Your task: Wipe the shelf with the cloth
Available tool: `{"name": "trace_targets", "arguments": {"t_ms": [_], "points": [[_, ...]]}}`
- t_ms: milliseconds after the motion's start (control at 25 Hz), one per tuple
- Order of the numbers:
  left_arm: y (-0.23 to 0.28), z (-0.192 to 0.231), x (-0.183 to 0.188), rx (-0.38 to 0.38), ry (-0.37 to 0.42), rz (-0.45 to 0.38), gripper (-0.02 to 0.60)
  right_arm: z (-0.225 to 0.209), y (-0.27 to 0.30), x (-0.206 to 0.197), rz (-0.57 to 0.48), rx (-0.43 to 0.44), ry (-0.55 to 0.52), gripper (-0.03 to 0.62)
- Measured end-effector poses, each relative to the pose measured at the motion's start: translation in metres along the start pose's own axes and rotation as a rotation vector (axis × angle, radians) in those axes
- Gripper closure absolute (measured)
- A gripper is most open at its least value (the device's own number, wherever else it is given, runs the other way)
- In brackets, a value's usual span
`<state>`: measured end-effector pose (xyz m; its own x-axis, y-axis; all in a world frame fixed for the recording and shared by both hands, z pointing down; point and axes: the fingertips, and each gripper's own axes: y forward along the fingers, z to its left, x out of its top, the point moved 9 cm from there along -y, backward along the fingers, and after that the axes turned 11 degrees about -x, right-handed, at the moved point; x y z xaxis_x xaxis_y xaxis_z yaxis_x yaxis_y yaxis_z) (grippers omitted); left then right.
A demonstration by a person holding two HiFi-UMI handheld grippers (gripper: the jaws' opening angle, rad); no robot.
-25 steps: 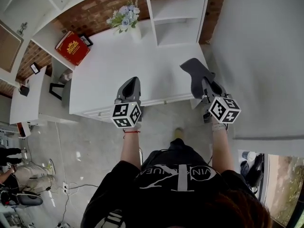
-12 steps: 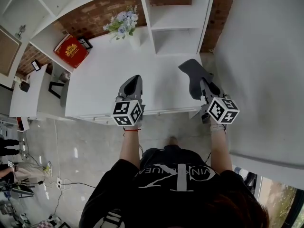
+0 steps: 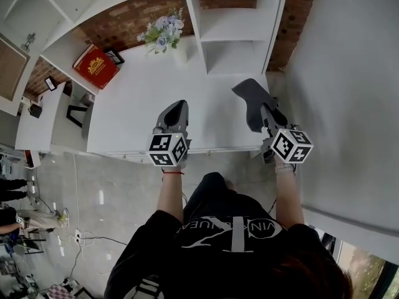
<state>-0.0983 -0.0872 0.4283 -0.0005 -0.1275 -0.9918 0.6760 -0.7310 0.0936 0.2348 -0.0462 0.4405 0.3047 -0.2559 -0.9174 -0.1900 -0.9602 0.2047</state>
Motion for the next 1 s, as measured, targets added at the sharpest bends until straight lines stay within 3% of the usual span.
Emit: {"name": "trace_targets", "arguments": {"t_ms": [1000], "points": [[0.046, 0.033, 0.008, -0.037, 0.017, -0.017, 0.571, 0.026, 0.054, 0.034, -0.013, 0.074, -0.019, 0.534]]}}
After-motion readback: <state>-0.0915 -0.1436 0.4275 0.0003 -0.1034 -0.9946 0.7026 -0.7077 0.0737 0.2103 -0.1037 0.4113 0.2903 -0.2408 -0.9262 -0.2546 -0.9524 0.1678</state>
